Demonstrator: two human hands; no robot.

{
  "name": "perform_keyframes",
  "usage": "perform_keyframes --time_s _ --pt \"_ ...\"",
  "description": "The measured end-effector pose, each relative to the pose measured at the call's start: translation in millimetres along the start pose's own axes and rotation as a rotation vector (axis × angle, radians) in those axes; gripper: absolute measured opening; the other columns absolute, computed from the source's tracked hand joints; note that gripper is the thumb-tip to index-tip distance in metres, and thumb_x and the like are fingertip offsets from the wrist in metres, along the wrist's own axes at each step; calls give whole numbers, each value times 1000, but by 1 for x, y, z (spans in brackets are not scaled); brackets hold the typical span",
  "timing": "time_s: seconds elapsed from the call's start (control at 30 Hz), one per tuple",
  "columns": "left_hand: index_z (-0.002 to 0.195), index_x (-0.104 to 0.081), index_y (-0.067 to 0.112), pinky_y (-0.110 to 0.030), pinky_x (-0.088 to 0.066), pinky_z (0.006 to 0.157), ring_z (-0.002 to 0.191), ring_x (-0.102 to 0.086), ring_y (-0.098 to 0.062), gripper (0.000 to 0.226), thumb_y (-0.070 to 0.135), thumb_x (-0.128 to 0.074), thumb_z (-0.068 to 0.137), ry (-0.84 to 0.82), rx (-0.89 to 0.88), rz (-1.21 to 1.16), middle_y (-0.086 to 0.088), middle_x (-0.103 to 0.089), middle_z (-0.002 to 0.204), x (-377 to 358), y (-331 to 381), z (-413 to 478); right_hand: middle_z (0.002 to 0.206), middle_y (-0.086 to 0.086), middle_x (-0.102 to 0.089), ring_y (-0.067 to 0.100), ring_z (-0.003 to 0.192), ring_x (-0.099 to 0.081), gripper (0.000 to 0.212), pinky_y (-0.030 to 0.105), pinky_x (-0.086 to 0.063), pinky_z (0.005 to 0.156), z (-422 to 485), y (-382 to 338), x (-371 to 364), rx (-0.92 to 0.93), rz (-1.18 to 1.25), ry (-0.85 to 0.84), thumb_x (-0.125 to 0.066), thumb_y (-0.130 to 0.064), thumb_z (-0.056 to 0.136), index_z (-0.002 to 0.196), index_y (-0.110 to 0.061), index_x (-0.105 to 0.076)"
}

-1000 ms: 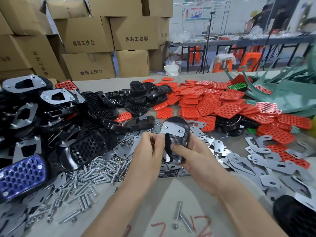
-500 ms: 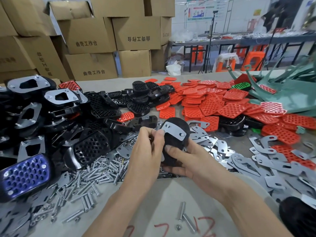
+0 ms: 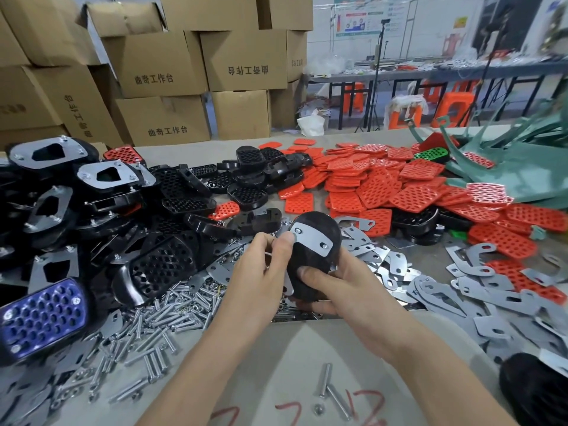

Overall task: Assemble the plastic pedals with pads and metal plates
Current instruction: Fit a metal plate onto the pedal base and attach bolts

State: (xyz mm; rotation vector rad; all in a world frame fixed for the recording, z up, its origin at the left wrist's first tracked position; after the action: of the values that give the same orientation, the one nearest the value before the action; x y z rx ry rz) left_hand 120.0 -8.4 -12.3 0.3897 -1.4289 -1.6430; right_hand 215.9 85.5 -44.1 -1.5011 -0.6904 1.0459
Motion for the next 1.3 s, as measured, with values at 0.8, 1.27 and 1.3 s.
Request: perform_keyframes --time_s 0.8,1.27,1.3 --pt "86 -46 18 -14 -38 51 50 -51 -7 30 43 -51 101 81 -96 -12 -7 -57 70 0 14 -5 99 16 -73 15 77 -69 26 31 -61 72 -5 -11 -11 81 -32 -19 -58 -3 102 124 -13 -64" --pt "114 -64 40 -17 -52 83 97 -68 -1 21 26 -56 102 -261 -26 -37 19 -73 107 4 13 -4 115 26 -65 21 83 -65 23 36 -62 75 -2 -5 -3 31 -2 9 -64 -8 99 118 -19 -70" --pt "115 -64 39 -19 -53 83 96 -69 -3 21 26 -56 102 -248 -27 -33 17 -74 107 3 14 -4 116 26 -65 22 85 -66 23 36 -62 75 -2 -4 -3 28 0 14 -64 -8 99 118 -19 -70"
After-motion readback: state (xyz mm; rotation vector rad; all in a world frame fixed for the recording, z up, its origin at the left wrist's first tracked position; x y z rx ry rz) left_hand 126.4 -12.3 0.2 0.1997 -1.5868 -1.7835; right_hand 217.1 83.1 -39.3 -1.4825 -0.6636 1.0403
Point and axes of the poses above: each hand's wrist, its own z-axis towards the middle knuckle, its own x-axis out of the back of the hand, y = z × x, the point moved 8 cm from there along z, towards the middle knuckle
